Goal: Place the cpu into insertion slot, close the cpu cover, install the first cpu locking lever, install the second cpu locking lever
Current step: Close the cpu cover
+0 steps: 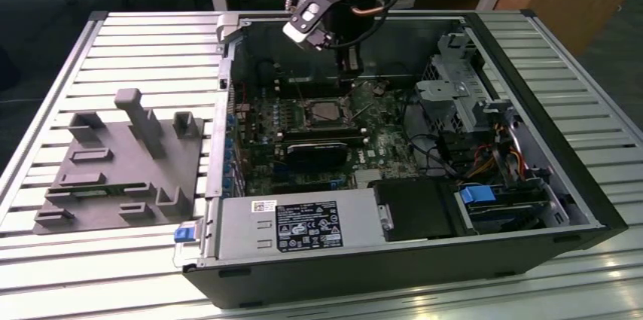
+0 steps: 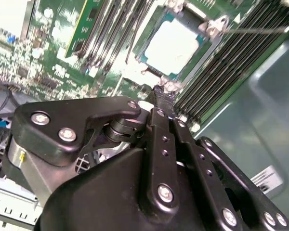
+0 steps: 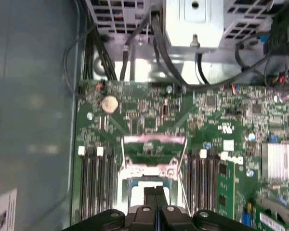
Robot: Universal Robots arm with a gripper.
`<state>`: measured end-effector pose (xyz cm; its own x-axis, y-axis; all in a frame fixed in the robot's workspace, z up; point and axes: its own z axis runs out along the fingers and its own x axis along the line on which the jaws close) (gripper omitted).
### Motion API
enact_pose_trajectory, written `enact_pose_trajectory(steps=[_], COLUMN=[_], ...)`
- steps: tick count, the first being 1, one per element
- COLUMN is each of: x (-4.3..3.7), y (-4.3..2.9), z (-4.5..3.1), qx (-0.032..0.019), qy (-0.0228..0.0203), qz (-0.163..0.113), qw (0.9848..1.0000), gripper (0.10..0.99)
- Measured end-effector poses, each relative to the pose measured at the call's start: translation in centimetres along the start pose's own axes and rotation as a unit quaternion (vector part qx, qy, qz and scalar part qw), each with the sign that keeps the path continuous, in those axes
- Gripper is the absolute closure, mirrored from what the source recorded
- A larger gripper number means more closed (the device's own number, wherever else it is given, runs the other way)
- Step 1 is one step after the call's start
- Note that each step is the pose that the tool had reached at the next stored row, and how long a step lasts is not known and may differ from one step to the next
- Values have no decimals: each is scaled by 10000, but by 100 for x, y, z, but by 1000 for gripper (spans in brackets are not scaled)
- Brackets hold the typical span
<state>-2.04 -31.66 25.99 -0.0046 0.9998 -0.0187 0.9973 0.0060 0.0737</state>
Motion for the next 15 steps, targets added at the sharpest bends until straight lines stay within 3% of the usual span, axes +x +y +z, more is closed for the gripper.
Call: enact_pose_trajectory(steps=[1, 15], x=[0, -2], y=[61, 465], z=[5, 35], qx=[2, 16], qy=[1, 1], qz=[0, -1], qw=[10000, 10000], gripper=[984, 984])
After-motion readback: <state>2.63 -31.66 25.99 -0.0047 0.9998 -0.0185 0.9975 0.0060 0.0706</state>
